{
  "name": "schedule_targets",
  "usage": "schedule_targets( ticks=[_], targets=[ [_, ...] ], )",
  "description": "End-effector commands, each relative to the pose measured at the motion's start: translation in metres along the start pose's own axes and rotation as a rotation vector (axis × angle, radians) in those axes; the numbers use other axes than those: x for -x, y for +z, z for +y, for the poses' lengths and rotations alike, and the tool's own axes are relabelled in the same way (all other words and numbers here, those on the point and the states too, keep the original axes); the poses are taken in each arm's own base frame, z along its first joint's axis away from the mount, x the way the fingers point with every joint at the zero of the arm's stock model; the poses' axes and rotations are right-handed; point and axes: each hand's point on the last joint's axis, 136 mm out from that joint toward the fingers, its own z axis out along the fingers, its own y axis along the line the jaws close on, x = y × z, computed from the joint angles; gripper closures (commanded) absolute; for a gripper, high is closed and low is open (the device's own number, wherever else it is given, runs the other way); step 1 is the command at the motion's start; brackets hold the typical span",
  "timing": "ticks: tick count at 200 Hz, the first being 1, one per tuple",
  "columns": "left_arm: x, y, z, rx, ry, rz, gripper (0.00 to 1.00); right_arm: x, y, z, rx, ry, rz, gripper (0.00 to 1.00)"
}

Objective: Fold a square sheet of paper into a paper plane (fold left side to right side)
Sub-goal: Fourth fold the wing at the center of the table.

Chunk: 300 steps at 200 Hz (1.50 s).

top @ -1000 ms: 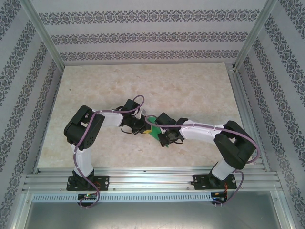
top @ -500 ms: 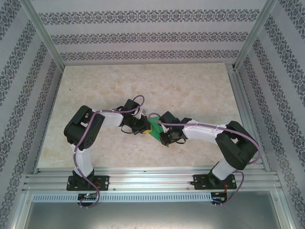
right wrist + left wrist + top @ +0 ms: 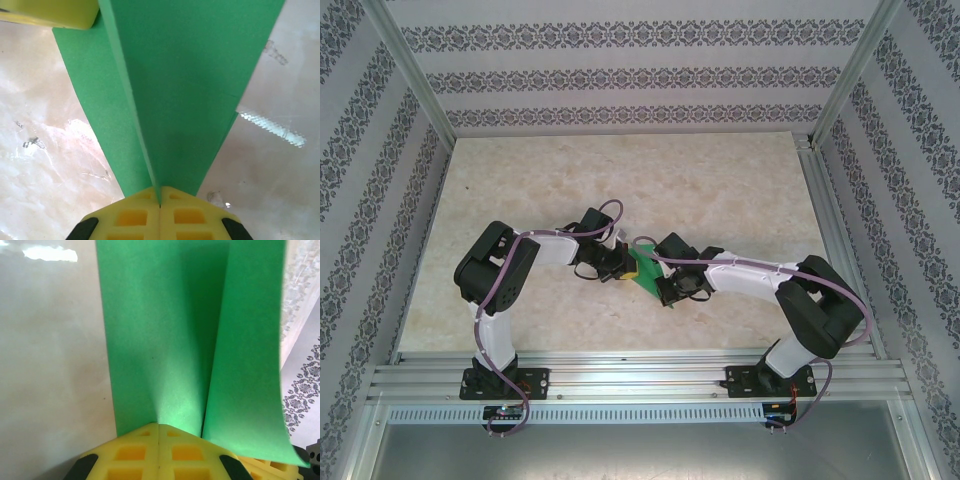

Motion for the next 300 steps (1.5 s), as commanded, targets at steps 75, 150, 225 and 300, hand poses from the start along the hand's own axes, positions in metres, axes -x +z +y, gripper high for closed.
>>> schedule_targets(
  ticks=[75, 150, 225, 300],
  targets=[
    [0.0, 0.012, 0.06, 0.18, -0.074, -0.039, 0.98, 0.028, -0.008, -0.003, 0.011, -0.015, -0.049, 0.78],
    [0.001, 0.011, 0.058, 0.178, -0.07, -0.041, 0.98, 0.038, -0.007, 0.002, 0.072, -0.018, -0.05, 0.92],
    [0.0, 0.011, 0.058, 0.18, -0.072, -0.039, 0.98, 0.036, -0.004, 0.011, 0.334, 0.054, -0.036, 0.97],
    [0.001, 0.01, 0.06, 0.195, -0.072, -0.042, 0.98, 0.038, -0.007, 0.0, 0.432, 0.105, -0.04, 0.93]
  ],
)
